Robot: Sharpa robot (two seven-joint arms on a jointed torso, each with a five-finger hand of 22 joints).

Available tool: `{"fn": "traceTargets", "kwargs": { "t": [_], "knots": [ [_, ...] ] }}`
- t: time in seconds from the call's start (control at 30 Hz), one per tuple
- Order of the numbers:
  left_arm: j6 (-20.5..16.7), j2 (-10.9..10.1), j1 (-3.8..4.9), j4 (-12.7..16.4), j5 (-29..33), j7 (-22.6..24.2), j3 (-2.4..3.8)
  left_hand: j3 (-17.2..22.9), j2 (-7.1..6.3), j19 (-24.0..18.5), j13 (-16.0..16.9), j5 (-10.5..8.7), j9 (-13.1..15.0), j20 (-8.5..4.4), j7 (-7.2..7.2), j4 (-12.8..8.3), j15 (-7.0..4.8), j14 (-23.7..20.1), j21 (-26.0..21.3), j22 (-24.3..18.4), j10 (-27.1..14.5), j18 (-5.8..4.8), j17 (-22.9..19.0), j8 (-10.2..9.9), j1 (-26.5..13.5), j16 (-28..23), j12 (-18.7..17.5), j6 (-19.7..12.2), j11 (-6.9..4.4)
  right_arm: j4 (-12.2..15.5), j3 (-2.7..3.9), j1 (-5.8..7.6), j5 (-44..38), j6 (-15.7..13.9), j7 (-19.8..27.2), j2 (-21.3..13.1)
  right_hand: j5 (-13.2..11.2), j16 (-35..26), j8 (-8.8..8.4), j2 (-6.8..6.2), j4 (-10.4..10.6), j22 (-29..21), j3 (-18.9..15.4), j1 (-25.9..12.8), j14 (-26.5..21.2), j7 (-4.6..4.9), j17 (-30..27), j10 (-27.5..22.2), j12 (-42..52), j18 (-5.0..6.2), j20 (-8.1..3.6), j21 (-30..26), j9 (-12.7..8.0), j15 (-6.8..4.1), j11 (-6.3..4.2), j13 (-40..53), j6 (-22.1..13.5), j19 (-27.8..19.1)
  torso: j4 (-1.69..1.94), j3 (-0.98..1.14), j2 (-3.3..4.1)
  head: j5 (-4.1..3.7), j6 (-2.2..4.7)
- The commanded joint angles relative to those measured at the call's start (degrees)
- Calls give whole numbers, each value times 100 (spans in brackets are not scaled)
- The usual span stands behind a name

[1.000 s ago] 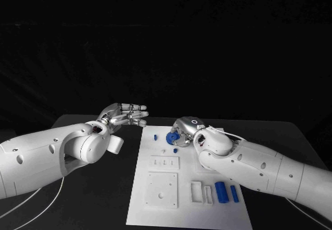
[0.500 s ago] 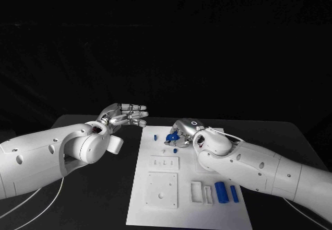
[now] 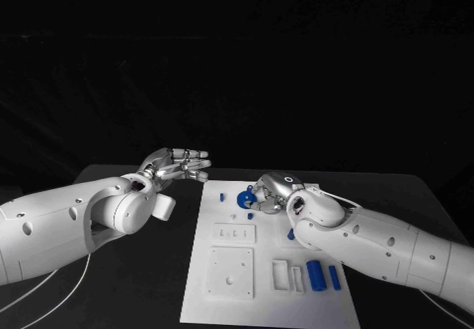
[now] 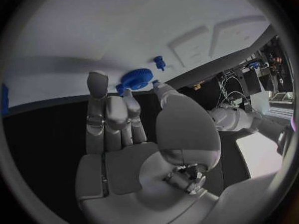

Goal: Assemble the parts on the task board

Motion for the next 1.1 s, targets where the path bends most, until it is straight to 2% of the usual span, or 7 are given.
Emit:
{"fn": "traceTargets", "kwargs": {
  "t": [0.03,0.23,0.37,0.57,0.77,0.83,1.1],
  "knots": [
    [43,-4,14,-6,1,44,6,-1,-7,-26,9,-3,-6,8,1,33,-6,-12,18,-6,-30,79,4,2,-46,20,23,-23,-9,114,73,-5,187,-760,143,-133,-221,20,-15,-77,-194,42,343,64,3,14,6,61,34,65,4,99,-5,1,-10,31,49,261,-27,5,-14,-10,32],
    [35,-21,14,-42,1,53,6,12,-9,-9,9,5,-5,8,-4,38,-7,-16,-4,-31,-28,80,4,3,-36,26,24,-13,-12,324,335,-11,645,-1143,345,-483,-341,-6,-11,-105,-491,59,77,166,-7,21,-39,61,16,70,18,170,-3,8,8,40,19,257,-67,14,-29,-27,73],
    [30,-34,13,-59,1,48,6,17,-2,-5,9,5,-5,5,-2,30,-9,-15,-3,-31,-24,81,4,4,-25,27,24,-6,-12,398,465,-12,1100,-946,563,-768,-341,-20,-11,-77,-531,55,-238,304,-13,29,-59,37,-4,80,29,148,-3,22,24,35,-7,250,-113,36,-48,-17,78],
    [59,-27,13,-108,-6,52,6,17,12,-31,7,1,0,10,12,17,2,-36,-9,-34,55,74,2,13,-15,15,24,99,-8,349,645,-13,1848,-440,1368,-1187,-222,-58,-14,82,-1013,62,-477,781,-21,55,-74,5,-19,79,31,78,-6,24,34,30,-10,236,-168,55,-79,-76,102],
    [98,-21,12,-159,-19,72,5,0,58,-101,8,4,3,33,1,-14,22,-118,-60,-61,254,65,-2,14,-29,-46,21,200,-31,170,720,-13,2436,-185,2063,-1446,66,-75,-15,248,-1517,99,-595,898,-25,53,-70,-4,-24,56,31,49,-7,22,24,27,31,236,-216,84,-99,-79,104],
    [114,-22,12,-170,-21,78,5,-4,69,-103,7,4,4,35,-3,-27,21,-121,-68,-67,297,65,-1,14,-32,-56,21,220,-36,93,732,-13,2564,-135,2225,-1512,124,-74,-15,276,-1573,109,-632,897,-24,54,-66,-7,-26,57,29,44,-7,20,24,25,39,236,-239,98,-104,-71,103],
    [174,-24,10,-209,-27,91,4,19,104,-109,8,1,9,20,-26,-50,4,-131,-94,-84,611,47,-1,19,-58,-92,22,310,-100,-303,748,-19,2930,167,2691,-1648,415,-160,-16,358,-1896,157,-709,981,-49,54,-123,-50,-81,42,28,-15,-8,18,21,-14,80,210,-252,111,-113,-127,97]
  ]
}}
